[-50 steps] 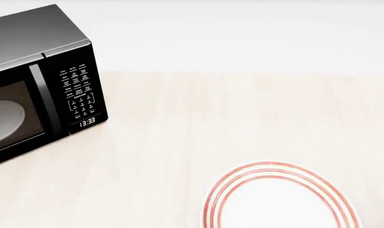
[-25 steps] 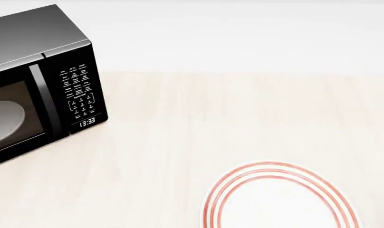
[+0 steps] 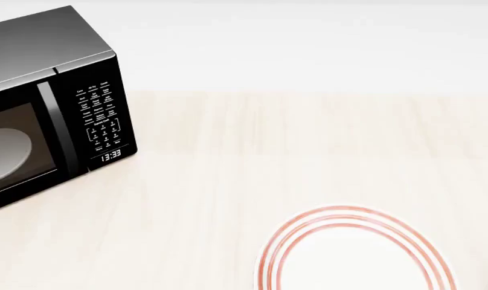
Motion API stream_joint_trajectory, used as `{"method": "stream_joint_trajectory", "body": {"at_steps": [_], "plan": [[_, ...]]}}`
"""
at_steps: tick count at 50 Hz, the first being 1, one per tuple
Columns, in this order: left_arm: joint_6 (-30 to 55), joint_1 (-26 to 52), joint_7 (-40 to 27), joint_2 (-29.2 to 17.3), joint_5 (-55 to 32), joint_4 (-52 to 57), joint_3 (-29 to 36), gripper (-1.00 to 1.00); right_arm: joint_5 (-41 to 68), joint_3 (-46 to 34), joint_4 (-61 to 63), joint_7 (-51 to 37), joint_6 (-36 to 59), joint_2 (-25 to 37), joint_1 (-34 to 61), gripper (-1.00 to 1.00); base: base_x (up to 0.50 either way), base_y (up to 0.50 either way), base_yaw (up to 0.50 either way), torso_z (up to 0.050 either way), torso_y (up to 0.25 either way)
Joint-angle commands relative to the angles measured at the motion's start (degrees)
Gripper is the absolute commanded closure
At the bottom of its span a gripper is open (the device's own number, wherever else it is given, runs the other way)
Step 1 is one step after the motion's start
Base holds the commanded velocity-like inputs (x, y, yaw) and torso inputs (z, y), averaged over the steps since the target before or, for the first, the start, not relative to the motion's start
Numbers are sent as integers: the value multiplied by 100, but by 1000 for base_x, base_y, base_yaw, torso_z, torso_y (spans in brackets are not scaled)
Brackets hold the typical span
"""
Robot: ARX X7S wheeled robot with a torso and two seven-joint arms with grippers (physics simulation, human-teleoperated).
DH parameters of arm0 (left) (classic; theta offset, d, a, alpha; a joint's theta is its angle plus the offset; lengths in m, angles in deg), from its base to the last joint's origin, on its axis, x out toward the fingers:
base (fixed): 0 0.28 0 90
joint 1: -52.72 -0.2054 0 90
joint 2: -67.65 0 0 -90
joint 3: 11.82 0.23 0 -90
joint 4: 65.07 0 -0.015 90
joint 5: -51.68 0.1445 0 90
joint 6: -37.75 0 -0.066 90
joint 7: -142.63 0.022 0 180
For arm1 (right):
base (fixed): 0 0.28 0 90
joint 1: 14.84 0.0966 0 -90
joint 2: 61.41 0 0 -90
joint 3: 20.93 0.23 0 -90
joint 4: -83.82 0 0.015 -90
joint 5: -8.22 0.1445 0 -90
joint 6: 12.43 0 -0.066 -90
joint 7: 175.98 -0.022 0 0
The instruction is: Put the white bowl to the right of the plate.
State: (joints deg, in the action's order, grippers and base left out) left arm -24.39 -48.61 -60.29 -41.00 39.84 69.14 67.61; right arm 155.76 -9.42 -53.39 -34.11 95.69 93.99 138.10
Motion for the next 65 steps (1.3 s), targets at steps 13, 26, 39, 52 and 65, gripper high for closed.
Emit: {"method": "stream_joint_trajectory", "body": {"at_steps": [13,26,39,52,65], "plan": [[-18,-34,-36,-34,-44,28,-3,-100,-228,146,201,136,-239,46,-18,-100,0,0,0,0,0],[-32,-59,-64,-47,-34,52,42,-100,-647,231,1438,-341,-1119,618,39,-100,0,0,0,0,0],[-117,-164,-58,-67,-39,133,65,-100,-2891,619,4613,-2165,-2274,1992,792,-100,0,0,0,0,0],[-410,-466,38,-70,47,360,326,-100,-5166,828,7406,-3621,-2661,2401,1000,-100,0,0,0,0,0],[-1013,-816,384,-36,14,545,898,-100,-8130,-34,9117,-4862,-2945,1159,-8,-100,0,0,0,0,0]]}}
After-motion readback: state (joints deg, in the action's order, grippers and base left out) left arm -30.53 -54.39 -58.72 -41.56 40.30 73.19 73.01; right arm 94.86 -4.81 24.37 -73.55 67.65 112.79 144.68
